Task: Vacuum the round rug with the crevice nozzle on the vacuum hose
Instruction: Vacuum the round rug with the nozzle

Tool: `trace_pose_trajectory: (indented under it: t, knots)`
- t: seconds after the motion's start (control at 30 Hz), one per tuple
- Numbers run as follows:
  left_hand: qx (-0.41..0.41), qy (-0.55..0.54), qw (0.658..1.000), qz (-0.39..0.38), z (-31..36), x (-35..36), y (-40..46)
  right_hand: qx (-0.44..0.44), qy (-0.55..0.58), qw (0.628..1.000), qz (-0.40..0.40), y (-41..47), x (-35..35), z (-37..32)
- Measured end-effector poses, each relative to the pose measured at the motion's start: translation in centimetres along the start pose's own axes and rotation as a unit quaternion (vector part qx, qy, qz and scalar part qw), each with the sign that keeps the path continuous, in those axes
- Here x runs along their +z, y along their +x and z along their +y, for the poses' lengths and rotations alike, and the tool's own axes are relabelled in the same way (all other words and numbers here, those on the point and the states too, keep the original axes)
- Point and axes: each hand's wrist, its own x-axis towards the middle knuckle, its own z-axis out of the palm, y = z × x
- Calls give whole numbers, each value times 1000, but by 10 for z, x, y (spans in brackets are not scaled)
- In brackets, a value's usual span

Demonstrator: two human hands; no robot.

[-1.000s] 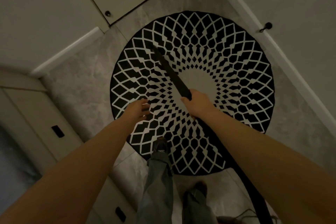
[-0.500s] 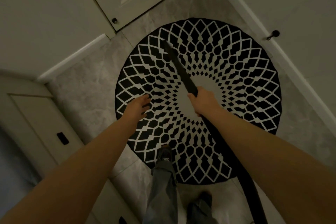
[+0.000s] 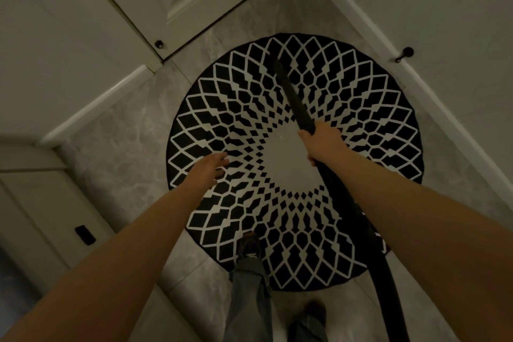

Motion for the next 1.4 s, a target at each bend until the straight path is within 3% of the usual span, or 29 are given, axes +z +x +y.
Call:
trace_pose_trajectory:
  t: [0.13,0.4,0.7,0.9,1.2,1.4]
  knots:
    - [47,20,999,13,22,9,13,-7,-17,1000,-23,4,-17,8]
    - [79,56,995,-36,34,44,22,102,42,990,85,20,-74,52]
    - [52,49,997,-25,26,57,22,52,24,997,54,1,-64,80]
    - [49,59,997,-24,23,69,22,155,41,980,122,12,-96,122]
    - [7,37,999,-13,8,77,24,55,-19,995,76,-25,-70,156]
    - [29,1,998,-58,13,93,14,171,85,974,121,-16,-86,178]
